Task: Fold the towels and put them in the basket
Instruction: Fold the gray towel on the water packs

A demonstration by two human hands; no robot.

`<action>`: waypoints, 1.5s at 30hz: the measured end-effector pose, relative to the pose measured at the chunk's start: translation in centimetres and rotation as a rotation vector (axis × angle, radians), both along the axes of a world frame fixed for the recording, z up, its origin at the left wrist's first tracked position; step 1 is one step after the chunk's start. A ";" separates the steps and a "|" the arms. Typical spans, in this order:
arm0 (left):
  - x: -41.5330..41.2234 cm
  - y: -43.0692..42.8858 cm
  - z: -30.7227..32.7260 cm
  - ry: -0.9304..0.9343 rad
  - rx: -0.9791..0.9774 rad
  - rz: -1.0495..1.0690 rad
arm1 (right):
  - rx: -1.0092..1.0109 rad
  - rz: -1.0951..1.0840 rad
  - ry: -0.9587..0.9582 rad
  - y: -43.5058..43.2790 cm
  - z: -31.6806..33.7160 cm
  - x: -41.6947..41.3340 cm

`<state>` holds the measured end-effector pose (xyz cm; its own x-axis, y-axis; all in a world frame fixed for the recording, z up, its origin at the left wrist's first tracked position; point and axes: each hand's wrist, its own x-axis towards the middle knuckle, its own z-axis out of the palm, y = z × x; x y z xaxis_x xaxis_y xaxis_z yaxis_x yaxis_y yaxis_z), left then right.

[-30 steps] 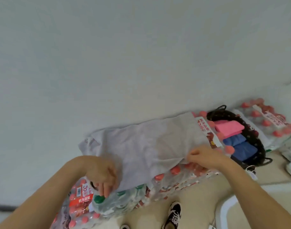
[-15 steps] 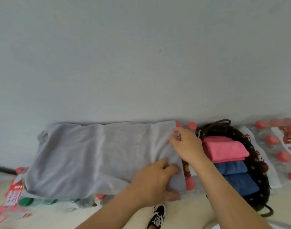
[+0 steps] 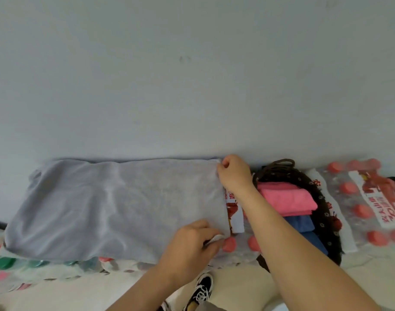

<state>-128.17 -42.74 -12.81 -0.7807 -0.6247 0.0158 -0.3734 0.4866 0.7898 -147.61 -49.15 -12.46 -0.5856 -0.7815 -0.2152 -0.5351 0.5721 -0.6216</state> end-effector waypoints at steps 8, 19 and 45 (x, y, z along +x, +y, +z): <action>-2.4 1.7 0.8 0.066 0.027 -0.079 | -0.125 -0.092 -0.138 4.7 1.1 -3.7; -4.6 3.4 -0.1 -0.050 -0.010 0.093 | 0.004 0.133 0.090 1.5 -0.6 -1.6; -10.6 7.3 -1.1 -0.166 -0.384 -0.146 | -0.358 -0.117 -0.044 5.1 -2.0 -7.8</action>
